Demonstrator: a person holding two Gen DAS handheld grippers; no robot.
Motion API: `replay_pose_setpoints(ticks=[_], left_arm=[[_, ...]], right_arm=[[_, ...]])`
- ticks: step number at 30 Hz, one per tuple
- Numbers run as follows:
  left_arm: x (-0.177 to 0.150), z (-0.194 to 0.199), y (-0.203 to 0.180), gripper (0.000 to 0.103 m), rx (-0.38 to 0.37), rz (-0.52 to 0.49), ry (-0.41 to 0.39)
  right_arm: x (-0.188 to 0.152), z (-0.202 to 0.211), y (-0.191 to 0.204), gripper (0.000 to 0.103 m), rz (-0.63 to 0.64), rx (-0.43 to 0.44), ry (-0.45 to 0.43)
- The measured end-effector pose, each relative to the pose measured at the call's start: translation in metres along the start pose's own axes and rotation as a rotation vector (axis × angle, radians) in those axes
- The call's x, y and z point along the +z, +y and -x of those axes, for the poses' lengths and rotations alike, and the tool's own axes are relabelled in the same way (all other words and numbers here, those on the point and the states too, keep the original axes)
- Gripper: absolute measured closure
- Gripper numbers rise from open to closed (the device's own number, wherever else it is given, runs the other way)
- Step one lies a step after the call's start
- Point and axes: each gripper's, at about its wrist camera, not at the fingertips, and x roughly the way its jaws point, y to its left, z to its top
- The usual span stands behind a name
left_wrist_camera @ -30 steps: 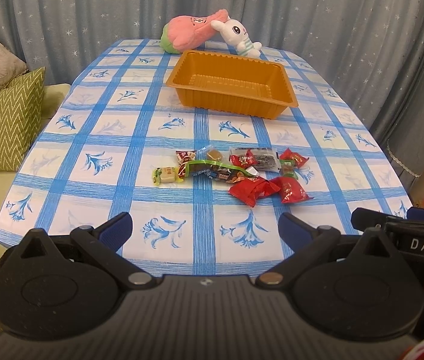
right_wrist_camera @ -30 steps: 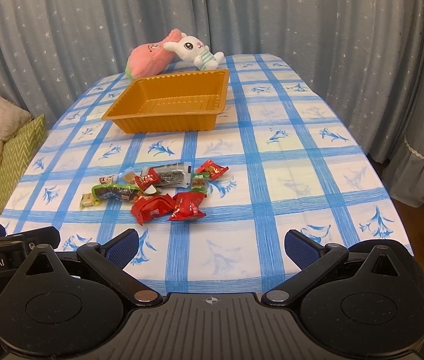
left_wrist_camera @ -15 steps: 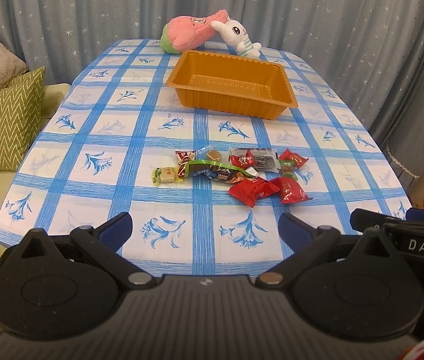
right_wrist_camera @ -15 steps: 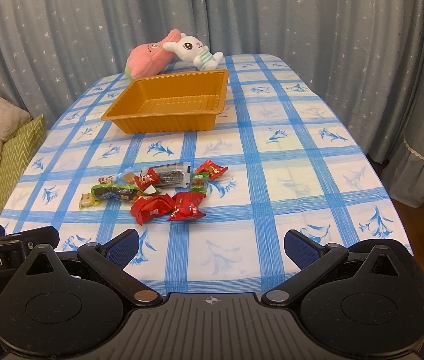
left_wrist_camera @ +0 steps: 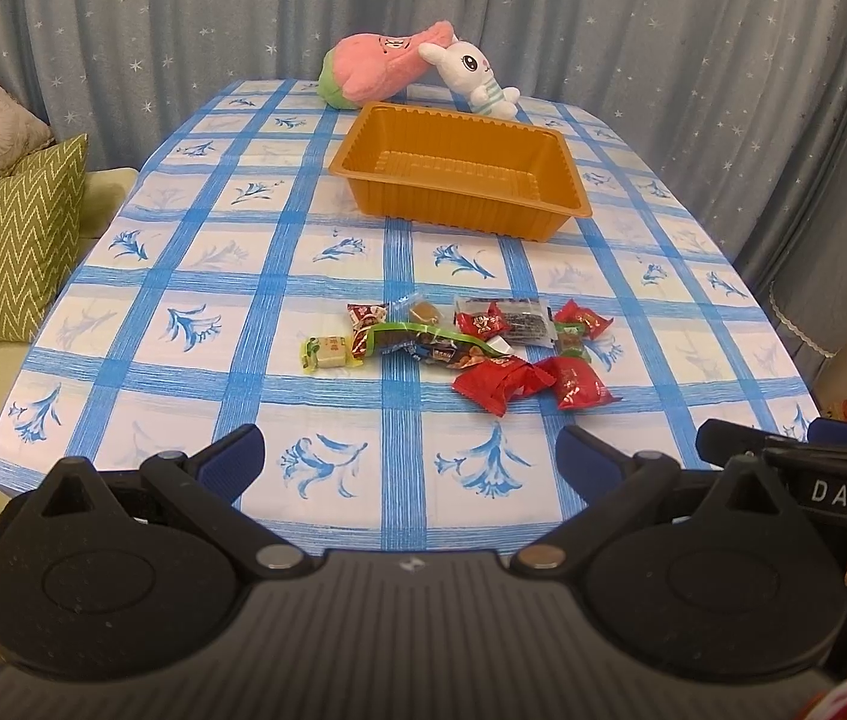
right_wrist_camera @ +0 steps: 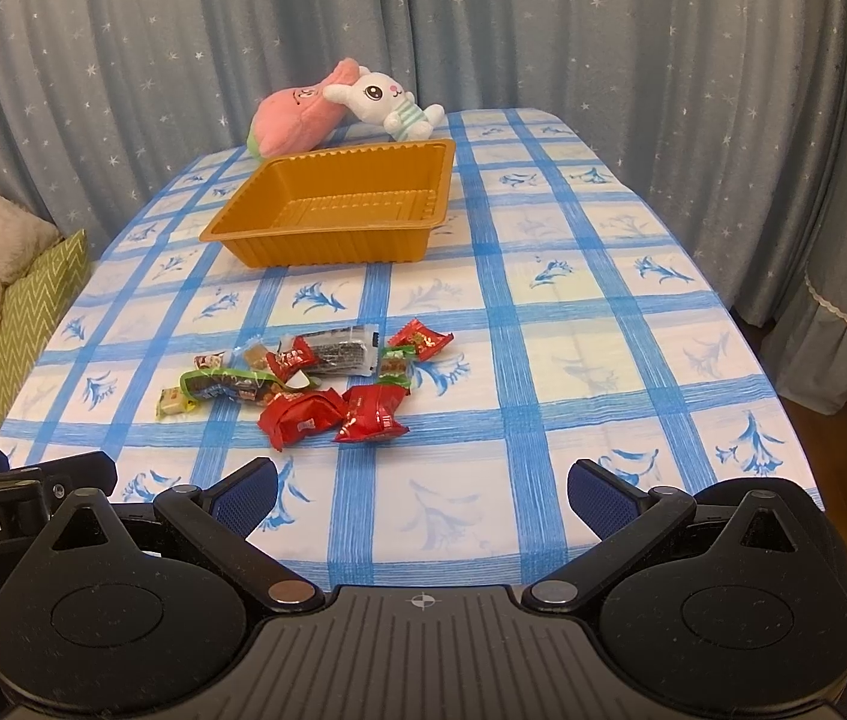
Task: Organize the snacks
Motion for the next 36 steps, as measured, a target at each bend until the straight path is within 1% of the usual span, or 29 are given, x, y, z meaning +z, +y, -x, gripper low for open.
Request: replay_pose_setpoints(ticks=[18,23,25,30,36], left_arm=[[0.005,0.000,-0.007,0.001,-0.003,0.000,-0.002],[0.006,-0.002,-0.008,0.003,-0.009,-0.001,0.004],[0.007,-0.004,-0.006,0.004,-0.011,-0.001,0.005],[0.007,-0.017,0.002,0.005,-0.019,-0.006,0.012],[0.013,-0.041,0.004,0.007,-0.038,-0.028,0.027]], right_arm=[[0.000,0.001,0.004,0.000,0.000,-0.002,-0.001],[0.000,-0.002,0.001,0.000,-0.006,-0.003,-0.006],[0.003,-0.003,-0.006,0.000,-0.015,-0.010,-0.009],[0.004,-0.008,-0.007,0.000,-0.016,-0.014,-0.011],[0.010,-0.028,-0.009,0.001,-0.018,-0.010,-0.013]])
